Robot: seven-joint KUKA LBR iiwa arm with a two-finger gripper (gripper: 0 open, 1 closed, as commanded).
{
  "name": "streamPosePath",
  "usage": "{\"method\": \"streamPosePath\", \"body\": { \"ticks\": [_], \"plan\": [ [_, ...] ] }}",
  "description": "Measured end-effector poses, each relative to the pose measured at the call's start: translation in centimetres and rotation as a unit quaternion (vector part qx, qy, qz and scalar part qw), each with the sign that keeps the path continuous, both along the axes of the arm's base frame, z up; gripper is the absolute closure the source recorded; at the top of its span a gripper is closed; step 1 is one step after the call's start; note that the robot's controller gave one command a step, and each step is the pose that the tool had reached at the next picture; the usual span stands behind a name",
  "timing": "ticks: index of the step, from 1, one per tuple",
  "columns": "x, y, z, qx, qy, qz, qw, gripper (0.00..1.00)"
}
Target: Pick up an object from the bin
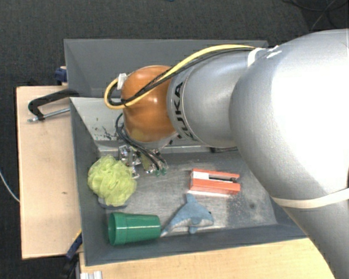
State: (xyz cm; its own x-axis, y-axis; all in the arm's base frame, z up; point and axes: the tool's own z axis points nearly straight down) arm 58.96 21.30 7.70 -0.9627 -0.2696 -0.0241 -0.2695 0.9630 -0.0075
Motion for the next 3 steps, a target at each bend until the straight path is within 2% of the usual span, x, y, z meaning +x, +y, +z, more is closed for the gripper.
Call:
{"method": "streamPosePath", "body": {
  "ticks": [1, 2, 3],
  "plan": [
    [0.8, 1.1, 11.1, 0.000, 0.0087, 0.130, 0.9914, 1.00],
    [0.8, 1.1, 11.0, 0.000, 0.0095, 0.130, 0.9914, 1.00],
    [0.2, 0.2, 15.9, 0.000, 0.0130, 0.126, 0.9920, 1.00]
  ]
}}
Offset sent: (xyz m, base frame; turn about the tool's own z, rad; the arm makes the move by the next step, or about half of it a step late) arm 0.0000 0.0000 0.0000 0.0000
